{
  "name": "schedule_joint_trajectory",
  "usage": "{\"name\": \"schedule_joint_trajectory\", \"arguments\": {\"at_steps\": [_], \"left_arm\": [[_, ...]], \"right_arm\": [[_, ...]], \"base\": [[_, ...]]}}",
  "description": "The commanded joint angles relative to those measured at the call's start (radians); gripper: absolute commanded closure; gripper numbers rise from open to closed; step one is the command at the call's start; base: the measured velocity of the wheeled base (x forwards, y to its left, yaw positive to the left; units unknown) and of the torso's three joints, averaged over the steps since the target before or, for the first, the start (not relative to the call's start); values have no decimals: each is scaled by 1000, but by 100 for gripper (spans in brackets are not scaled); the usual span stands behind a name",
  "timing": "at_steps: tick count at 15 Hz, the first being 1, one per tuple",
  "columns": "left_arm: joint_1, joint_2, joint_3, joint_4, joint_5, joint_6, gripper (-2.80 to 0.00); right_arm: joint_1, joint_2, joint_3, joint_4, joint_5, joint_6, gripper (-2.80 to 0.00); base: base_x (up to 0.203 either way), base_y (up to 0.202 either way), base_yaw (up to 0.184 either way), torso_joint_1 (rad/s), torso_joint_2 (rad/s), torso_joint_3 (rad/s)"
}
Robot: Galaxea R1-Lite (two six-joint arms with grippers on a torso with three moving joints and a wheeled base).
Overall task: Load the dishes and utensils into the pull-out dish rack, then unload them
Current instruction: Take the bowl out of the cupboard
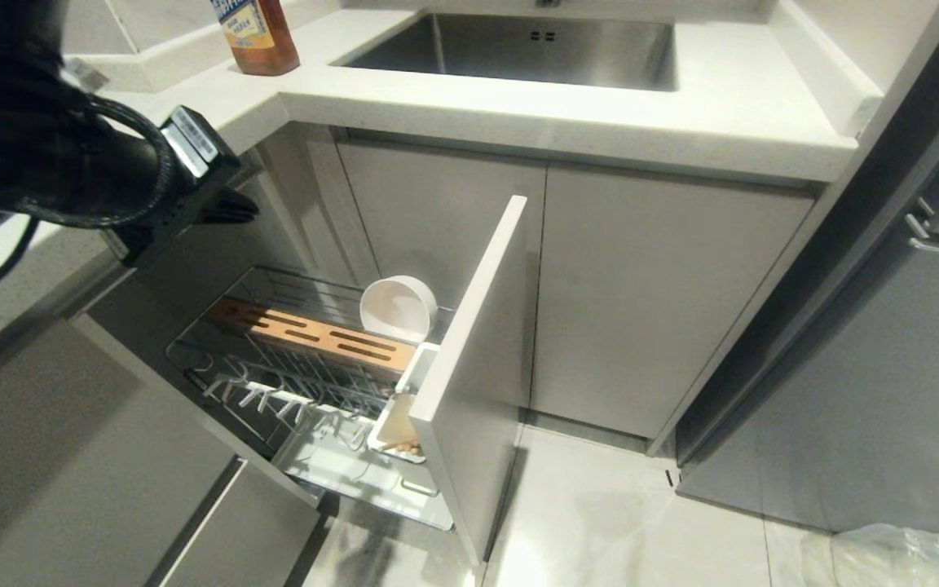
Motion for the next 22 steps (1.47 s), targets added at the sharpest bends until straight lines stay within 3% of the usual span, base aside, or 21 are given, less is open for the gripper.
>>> {"name": "schedule_joint_trajectory", "arguments": {"at_steps": [1,6,7,13,22], "left_arm": [[-17,77,31,-14,5,-12,0],[-78,218,87,-102,70,-27,0],[-84,247,83,-109,74,-26,-280],[-90,361,62,-188,76,-23,-280],[-88,546,-160,-227,70,-4,-280]], "right_arm": [[0,1,0,0,0,0,0],[0,1,0,0,0,0,0],[0,1,0,0,0,0,0],[0,1,0,0,0,0,0],[0,1,0,0,0,0,0]], "base": [[0,0,0,0,0,0],[0,0,0,0,0,0],[0,0,0,0,0,0],[0,0,0,0,0,0],[0,0,0,0,0,0]]}}
